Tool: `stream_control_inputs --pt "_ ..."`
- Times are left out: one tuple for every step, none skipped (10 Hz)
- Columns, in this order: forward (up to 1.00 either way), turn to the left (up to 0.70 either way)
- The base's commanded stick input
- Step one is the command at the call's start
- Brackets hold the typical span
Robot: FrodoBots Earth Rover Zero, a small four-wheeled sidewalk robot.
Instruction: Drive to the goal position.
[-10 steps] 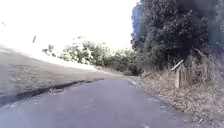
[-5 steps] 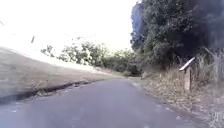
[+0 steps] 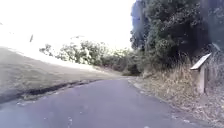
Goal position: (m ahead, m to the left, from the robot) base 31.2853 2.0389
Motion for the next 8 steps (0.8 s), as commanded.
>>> stream_control_inputs --pt "1.00 0.00" --pt "1.00 0.00" --pt "1.00 0.00" --pt "1.00 0.00" --pt "1.00 0.00" --pt "1.00 0.00" --pt "1.00 0.00" --pt "1.00 0.00"
